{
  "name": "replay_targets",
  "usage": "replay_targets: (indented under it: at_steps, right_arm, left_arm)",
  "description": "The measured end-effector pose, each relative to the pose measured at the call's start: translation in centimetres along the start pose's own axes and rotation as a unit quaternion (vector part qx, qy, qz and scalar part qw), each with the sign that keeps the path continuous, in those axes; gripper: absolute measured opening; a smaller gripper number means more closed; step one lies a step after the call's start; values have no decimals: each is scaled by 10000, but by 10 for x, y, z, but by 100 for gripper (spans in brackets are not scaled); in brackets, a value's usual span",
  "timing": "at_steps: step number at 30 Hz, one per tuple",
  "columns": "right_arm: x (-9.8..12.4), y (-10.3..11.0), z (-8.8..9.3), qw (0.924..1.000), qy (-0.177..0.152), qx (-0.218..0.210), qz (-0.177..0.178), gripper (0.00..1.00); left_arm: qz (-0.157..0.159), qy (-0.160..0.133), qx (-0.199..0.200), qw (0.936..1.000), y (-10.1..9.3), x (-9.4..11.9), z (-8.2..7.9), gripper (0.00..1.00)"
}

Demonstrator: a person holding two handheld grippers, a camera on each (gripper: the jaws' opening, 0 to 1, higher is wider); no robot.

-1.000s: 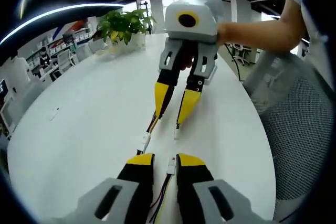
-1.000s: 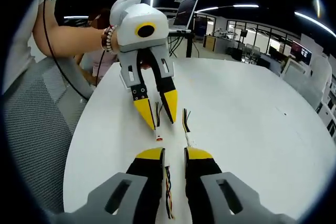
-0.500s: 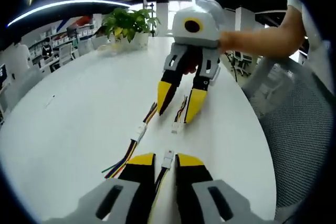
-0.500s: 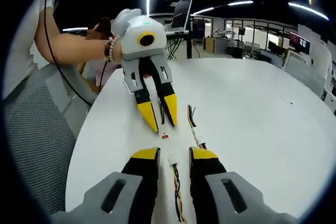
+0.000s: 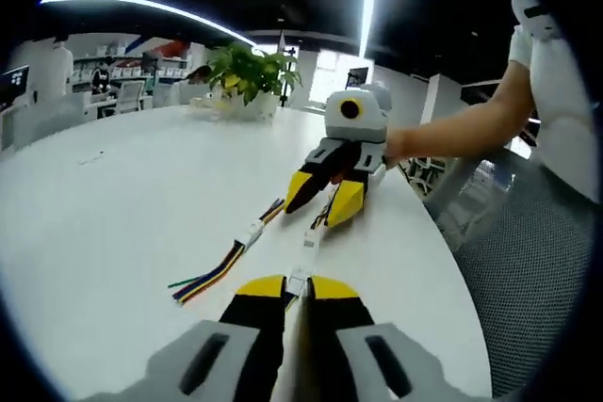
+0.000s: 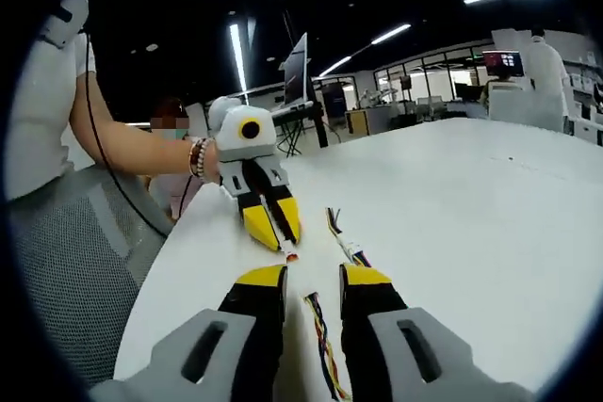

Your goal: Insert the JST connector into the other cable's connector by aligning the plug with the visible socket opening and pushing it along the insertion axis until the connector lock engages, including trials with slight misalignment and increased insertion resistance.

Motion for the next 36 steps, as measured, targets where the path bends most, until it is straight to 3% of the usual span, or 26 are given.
replay_targets:
  at_steps: [4, 10, 16, 22, 31, 36]
  right_arm:
    - [2, 0, 8, 9997, 190, 155, -56, 18]
    - [4, -2, 6, 9994, 196, 281, -82, 9]
    - [6, 2, 16, 9984, 425, 323, -170, 8]
    - [6, 0, 16, 9985, 342, 392, -154, 4]
    - [5, -6, 12, 9976, 508, 475, -42, 3]
    - [7, -11, -7, 9987, 200, 448, 126, 3]
  left_arm:
    - [19, -97, 56, 9999, -1, -1, -2, 0]
    - [19, -67, 12, 10000, 0, 2, 0, 1]
    - [9, -24, 12, 10000, -1, 2, 0, 1]
    - [40, -2, -100, 9999, 0, 2, 0, 0]
    - [56, 171, -402, 9990, 3, 2, -9, 0]
    - [5, 337, -760, 9965, 9, 5, -20, 0]
Point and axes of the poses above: the point that each gripper's makers call its tool centre point, and the gripper's own axes: x roughly backward along the fingers, y roughly to its left, z roughly out of its underside, the point moved 2 cm from there along x, roughly backward along the fingers, and after that the axes turned 12 degrees about -y, right-handed, at the moved point
